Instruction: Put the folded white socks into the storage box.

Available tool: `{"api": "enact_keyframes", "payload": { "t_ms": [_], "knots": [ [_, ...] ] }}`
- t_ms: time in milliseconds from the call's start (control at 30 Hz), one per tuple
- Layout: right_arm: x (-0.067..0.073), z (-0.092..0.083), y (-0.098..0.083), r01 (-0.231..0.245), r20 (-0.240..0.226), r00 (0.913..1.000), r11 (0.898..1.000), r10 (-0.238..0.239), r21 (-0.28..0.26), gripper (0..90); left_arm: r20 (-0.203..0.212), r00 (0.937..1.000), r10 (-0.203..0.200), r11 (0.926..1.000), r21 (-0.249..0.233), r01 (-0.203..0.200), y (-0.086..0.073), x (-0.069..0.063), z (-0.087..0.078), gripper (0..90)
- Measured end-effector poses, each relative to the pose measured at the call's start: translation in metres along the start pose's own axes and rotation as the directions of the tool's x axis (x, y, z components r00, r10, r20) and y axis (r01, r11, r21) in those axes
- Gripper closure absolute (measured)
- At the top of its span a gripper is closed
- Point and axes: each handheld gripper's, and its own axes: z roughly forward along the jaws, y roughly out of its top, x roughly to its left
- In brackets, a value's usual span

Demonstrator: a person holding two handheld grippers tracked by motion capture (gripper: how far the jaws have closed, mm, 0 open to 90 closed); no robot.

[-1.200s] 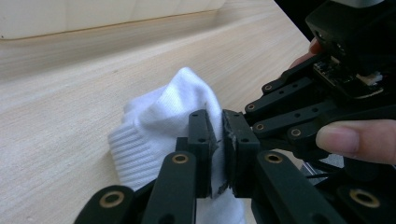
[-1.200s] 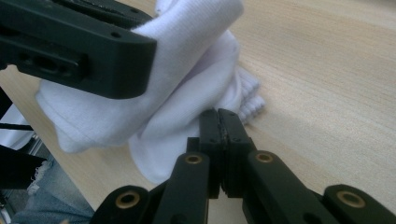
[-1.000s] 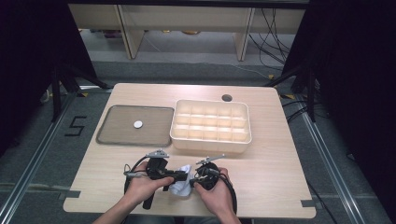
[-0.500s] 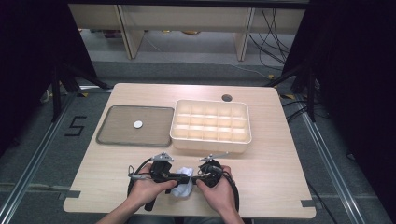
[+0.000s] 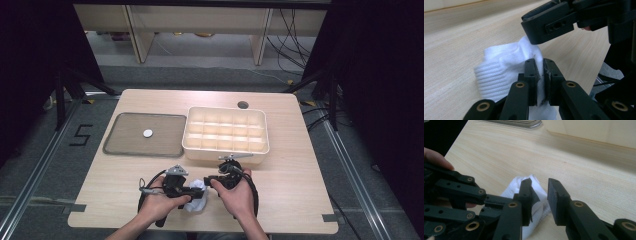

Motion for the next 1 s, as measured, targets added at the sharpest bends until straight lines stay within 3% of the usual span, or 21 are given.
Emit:
{"api": "enact_keyframes", "payload": {
  "t_ms": [167, 300, 333, 400, 500, 667, 800, 1000],
  "knots": [
    [0.0, 0.005, 0.002, -0.006, -0.001, 1.0, 1.0, 0.006, 0.024, 71.2, -0.013, 0.9999, 0.006, 1.0, -0.004, -0.006, 0.0, -0.001, 0.001, 81.2],
    [-0.003, 0.011, -0.001, 0.013, -0.024, 0.9996, 0.999, -0.012, 0.043, 77.8, -0.007, 0.9999, 0.009, 1.0, 0.001, -0.009, -0.002, -0.001, 0.002, 80.9],
    [-0.003, 0.012, -0.002, 0.004, -0.01, 0.9999, 0.999, -0.004, 0.046, 80.1, -0.016, 0.9998, 0.014, 0.9999, 0.001, -0.014, -0.002, -0.002, 0.002, 80.7],
    [-0.004, 0.013, -0.003, -0.005, -0.023, 0.9997, 0.998, 0.007, 0.068, 83.7, -0.003, 0.9999, 0.016, 0.9999, 0.002, -0.016, -0.002, -0.003, 0.003, 80.1],
    [-0.006, 0.014, -0.004, 0.023, -0.02, 0.9996, 0.998, -0.022, 0.061, 85.4, -0.012, 0.9993, 0.036, 0.9993, -0.006, -0.036, -0.003, -0.006, 0.002, 77.6],
    [-0.009, 0.016, -0.005, 0.02, -0.022, 0.9996, 0.998, -0.019, 0.057, 86.0, -0.024, 0.9968, 0.076, 0.9968, -0.021, -0.077, -0.008, -0.013, -0.004, 73.3],
    [-0.01, 0.016, -0.006, 0.016, -0.035, 0.9993, 0.998, -0.014, 0.055, 86.0, -0.024, 0.996, 0.086, 0.9956, -0.036, -0.087, -0.011, -0.016, -0.011, 73.5],
    [-0.009, 0.017, -0.006, 0.021, -0.016, 0.9997, 0.998, -0.02, 0.056, 85.9, -0.032, 0.9905, 0.134, 0.9902, -0.035, -0.135, -0.017, -0.022, -0.014, 75.5]
  ]
}}
